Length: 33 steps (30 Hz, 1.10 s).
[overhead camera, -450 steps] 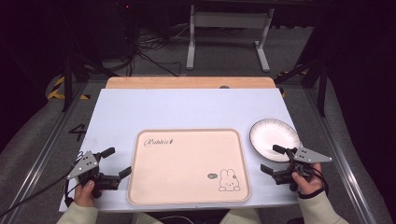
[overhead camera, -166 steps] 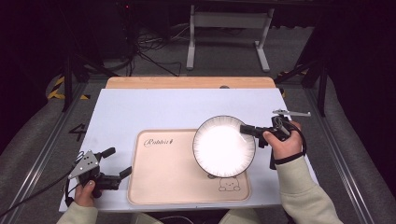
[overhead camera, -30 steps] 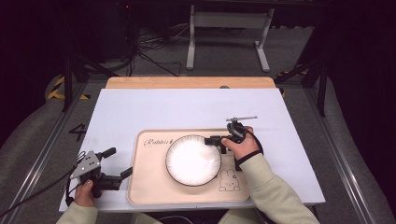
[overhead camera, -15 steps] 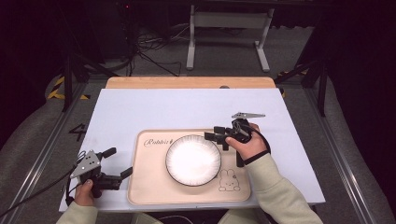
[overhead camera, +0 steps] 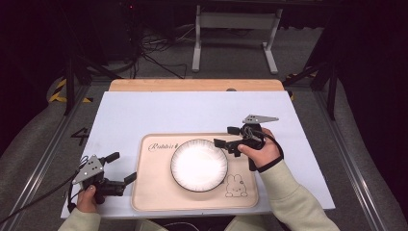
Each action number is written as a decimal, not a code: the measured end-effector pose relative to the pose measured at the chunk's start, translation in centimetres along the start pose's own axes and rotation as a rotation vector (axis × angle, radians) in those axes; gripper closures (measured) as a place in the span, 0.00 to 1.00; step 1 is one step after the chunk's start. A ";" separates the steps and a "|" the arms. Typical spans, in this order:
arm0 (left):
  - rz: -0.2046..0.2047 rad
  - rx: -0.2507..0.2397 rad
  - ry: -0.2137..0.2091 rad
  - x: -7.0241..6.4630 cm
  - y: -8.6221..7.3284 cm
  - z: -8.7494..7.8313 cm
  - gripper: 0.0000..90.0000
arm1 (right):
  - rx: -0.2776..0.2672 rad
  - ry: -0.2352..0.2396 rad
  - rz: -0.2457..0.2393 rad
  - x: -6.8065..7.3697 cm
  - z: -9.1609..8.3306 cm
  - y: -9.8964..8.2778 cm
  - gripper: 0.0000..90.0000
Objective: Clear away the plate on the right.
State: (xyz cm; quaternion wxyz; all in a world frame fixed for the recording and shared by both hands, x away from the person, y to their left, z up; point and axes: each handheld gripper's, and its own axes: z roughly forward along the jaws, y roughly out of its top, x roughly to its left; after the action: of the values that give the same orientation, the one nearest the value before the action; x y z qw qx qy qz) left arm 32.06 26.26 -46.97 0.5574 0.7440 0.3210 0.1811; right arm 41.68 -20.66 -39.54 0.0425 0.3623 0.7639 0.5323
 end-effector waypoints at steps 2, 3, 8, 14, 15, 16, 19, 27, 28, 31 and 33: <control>0.000 0.000 0.000 0.0 0.0 0.0 0.00 | 0.001 0.002 -0.015 -0.1 -0.5 -0.1 0.06; 0.000 0.000 0.000 0.0 0.0 0.0 0.00 | 0.003 0.003 -0.015 -0.1 -0.7 -0.1 0.05; 0.000 0.001 0.000 0.0 0.0 0.0 0.00 | -0.027 0.013 -0.056 -0.3 -2.1 -0.1 0.03; 0.001 0.001 0.001 0.0 0.0 0.0 0.00 | -0.044 0.006 -0.100 -0.4 -3.7 0.1 0.03; 0.001 0.001 0.001 0.0 0.0 0.0 0.00 | -0.044 0.003 -0.107 -0.5 -3.9 0.1 0.03; 0.001 0.001 0.001 0.0 0.0 0.0 0.00 | -0.045 -0.003 -0.112 -0.5 -4.2 0.1 0.03; 0.001 0.001 0.001 0.0 0.0 0.0 0.00 | -0.059 -0.013 -0.123 -0.7 -5.0 0.0 0.03; -0.001 0.001 0.000 0.0 0.0 0.0 0.00 | -0.086 -0.056 -0.134 -1.6 -7.5 -0.8 0.03; -0.002 -0.003 0.003 0.0 0.0 0.0 0.00 | -0.089 -0.062 -0.134 -1.7 -7.8 -0.8 0.03; -0.002 -0.002 0.003 0.0 0.0 0.0 0.00 | -0.091 -0.073 -0.140 -2.0 -8.7 -1.0 0.03; -0.003 -0.002 0.003 0.0 0.0 0.0 0.00 | -0.092 -0.080 -0.148 -2.2 -9.1 -1.1 0.03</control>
State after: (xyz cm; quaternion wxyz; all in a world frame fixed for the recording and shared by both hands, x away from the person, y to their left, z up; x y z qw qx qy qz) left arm 32.07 26.24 -46.99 0.5580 0.7425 0.3227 0.1818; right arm 38.58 -29.31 -37.27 0.1290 0.3236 0.7611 0.5472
